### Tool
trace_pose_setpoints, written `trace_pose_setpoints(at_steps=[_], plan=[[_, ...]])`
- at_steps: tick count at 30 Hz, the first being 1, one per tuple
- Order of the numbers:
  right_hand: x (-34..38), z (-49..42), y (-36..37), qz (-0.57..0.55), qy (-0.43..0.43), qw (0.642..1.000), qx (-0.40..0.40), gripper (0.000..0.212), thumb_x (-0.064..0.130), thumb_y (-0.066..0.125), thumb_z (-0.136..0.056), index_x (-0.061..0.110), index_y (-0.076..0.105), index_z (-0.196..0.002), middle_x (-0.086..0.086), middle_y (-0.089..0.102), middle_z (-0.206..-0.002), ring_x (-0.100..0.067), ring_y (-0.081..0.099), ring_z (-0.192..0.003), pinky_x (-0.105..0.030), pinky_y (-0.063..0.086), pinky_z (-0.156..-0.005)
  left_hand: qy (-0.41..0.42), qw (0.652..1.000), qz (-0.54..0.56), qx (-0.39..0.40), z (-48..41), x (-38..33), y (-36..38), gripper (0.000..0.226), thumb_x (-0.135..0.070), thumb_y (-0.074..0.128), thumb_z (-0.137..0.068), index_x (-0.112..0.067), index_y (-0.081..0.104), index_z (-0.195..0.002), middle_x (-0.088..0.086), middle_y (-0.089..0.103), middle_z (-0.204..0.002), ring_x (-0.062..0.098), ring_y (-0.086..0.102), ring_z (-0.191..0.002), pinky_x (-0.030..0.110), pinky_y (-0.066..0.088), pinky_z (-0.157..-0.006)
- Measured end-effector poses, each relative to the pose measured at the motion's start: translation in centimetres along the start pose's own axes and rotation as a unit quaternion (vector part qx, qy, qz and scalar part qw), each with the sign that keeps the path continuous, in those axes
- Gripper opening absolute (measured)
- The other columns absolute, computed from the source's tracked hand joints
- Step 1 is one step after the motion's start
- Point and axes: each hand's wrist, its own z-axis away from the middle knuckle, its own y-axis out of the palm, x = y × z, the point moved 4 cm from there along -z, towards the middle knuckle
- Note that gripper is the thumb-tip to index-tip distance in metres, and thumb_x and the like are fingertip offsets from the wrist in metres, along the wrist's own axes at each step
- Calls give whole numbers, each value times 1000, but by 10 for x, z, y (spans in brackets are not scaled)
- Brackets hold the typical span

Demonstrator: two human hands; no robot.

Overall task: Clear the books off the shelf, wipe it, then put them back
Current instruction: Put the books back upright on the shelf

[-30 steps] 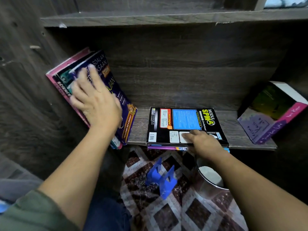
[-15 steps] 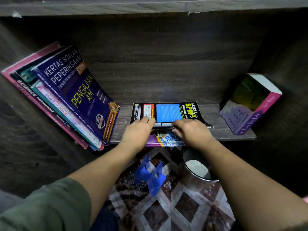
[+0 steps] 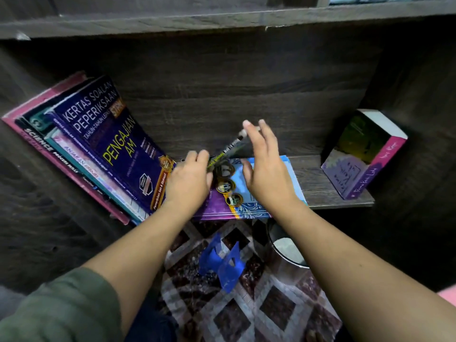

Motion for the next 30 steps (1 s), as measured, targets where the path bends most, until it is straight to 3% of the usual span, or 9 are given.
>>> trace_pose_setpoints(at_steps=[3,6,8,11,13,15,17,24,30], plan=[[-24,12,16,29,78,992,91,73,12,55,-89,28,21,-151,-7,29,-151,-26,40,-129,-44,47,-94,-47,997,16,-54,0,18,-15,24,-23,61,-88,-6,51,-103,17,54,-99,43,61,-75,43,44,-58],[-63,43,42,169,124,912,353,63,26,60,-88,28,32,-145,-8,37,-144,-32,44,-128,-42,43,-100,-110,991,46,-67,4,34,-26,26,-25,57,-90,-7,48,-106,18,53,-105,45,59,-83,47,45,-65],[-74,59,47,226,120,864,433,68,37,64,-86,29,30,-145,-8,35,-144,-30,38,-131,-41,39,-105,-152,983,63,-83,9,46,-36,27,-25,55,-91,-6,47,-108,19,53,-109,45,58,-88,48,45,-72],[-75,64,48,268,98,851,441,79,42,66,-83,30,23,-148,-8,29,-146,-29,32,-135,-43,34,-107,-216,963,80,-136,16,63,-56,35,-23,57,-89,-5,42,-115,18,51,-115,43,57,-96,48,44,-77],[-76,62,49,278,84,856,427,72,37,61,-87,32,22,-148,-8,30,-146,-29,34,-133,-42,35,-106,-232,953,74,-183,17,70,-70,57,-17,61,-85,-4,35,-134,17,47,-127,38,54,-110,48,45,-87],[-79,61,51,285,73,860,417,65,31,54,-93,34,22,-149,-7,31,-145,-29,35,-132,-41,37,-103,-248,944,25,-216,16,76,-82,84,-14,65,-82,-5,17,-150,17,42,-138,33,46,-121,45,38,-98],[-82,62,52,285,69,861,416,62,28,51,-96,36,21,-150,-7,32,-145,-28,35,-131,-40,38,-102,-261,935,-55,-235,15,84,-90,97,-16,69,-78,-7,8,-153,17,42,-135,35,42,-118,47,34,-96],[-79,62,50,283,58,859,422,71,32,56,-93,36,17,-152,-6,31,-144,-27,35,-131,-38,39,-103,-317,918,-95,-217,10,108,-94,91,-15,75,-72,-13,23,-147,15,34,-143,40,30,-132,54,23,-105],[-81,61,50,278,58,859,425,70,32,55,-95,38,16,-152,-7,27,-150,-27,31,-136,-36,36,-107,-340,913,-100,-203,16,120,-92,102,-24,77,-73,-9,12,-150,17,23,-152,40,21,-140,54,23,-108]])
